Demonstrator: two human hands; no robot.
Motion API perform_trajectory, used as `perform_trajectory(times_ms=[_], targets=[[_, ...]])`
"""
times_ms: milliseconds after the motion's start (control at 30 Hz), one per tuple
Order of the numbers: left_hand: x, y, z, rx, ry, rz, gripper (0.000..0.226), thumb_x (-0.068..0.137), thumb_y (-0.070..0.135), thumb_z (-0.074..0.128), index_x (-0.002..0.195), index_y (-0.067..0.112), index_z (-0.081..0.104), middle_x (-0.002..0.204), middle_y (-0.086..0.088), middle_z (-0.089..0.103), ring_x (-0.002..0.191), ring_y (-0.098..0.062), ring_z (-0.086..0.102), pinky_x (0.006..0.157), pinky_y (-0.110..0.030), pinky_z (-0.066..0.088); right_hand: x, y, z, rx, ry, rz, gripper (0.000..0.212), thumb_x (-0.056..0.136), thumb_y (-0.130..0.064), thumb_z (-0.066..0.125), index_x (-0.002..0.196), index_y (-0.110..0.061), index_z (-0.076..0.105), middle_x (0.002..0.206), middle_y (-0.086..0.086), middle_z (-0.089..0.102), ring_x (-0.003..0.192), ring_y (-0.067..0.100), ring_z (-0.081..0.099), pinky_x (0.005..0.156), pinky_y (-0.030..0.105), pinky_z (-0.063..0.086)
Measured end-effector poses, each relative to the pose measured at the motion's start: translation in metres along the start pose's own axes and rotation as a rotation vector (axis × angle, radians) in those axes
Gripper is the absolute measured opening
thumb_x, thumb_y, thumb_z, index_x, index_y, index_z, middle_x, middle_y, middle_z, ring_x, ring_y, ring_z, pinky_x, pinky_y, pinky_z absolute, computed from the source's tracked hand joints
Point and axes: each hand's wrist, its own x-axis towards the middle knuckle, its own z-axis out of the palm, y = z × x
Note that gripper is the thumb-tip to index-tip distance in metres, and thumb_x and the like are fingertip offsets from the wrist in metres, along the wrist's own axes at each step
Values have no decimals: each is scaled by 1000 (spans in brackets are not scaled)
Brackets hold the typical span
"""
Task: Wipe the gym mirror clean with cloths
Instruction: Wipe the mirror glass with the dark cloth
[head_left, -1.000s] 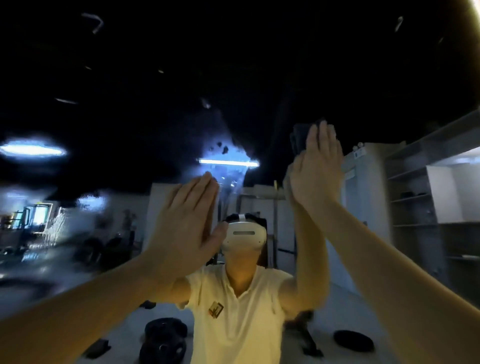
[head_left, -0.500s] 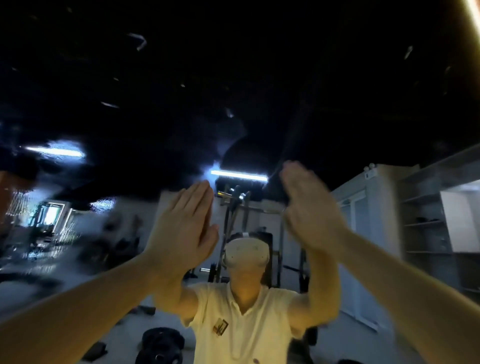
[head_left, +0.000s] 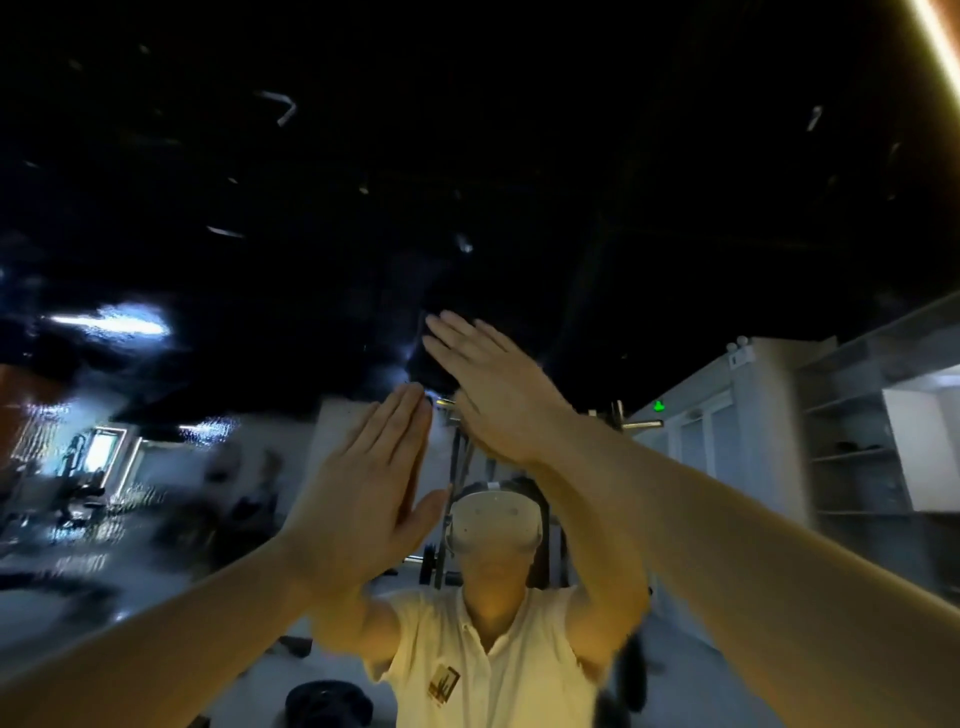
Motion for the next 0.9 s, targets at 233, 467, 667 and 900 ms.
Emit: perform_trajectory(times_ms=[233, 467, 667, 900], targets=[[0, 9, 2, -109, 23, -25, 88, 101, 64, 22, 164, 8, 2, 173, -9, -4, 160, -17, -10, 128, -33, -8, -93, 107, -20, -171, 94, 773, 69, 103, -29, 34, 163, -4, 11, 171, 14, 7, 159, 27, 6, 129, 46, 12], [1, 21, -8, -102, -27, -118, 84, 95, 52, 21, 162, 2, 16, 171, -16, 11, 159, -28, 9, 129, -48, 12, -78, -48, 18, -118, 23, 372, 73, 99, -29, 32, 162, -4, 5, 170, 21, -3, 158, 37, -6, 128, 54, 0], [-30, 48, -6, -61, 19, -34, 76, 100, 43, 30, 161, -2, 22, 169, -22, 18, 158, -35, 18, 124, -59, 26, -141, -19, 17, -210, -74, 116, 68, 101, -30, 38, 160, -7, 11, 169, 14, -5, 156, 29, -12, 126, 52, -6], [-38, 63, 15, -30, -50, -122, 98, 100, 73, 22, 163, -1, 4, 172, -18, 0, 161, -28, -3, 129, -51, 7, -217, 86, 0, -77, 130, 984, 65, 104, -31, 19, 161, 0, 16, 169, 19, 17, 158, 32, 11, 127, 51, 18]])
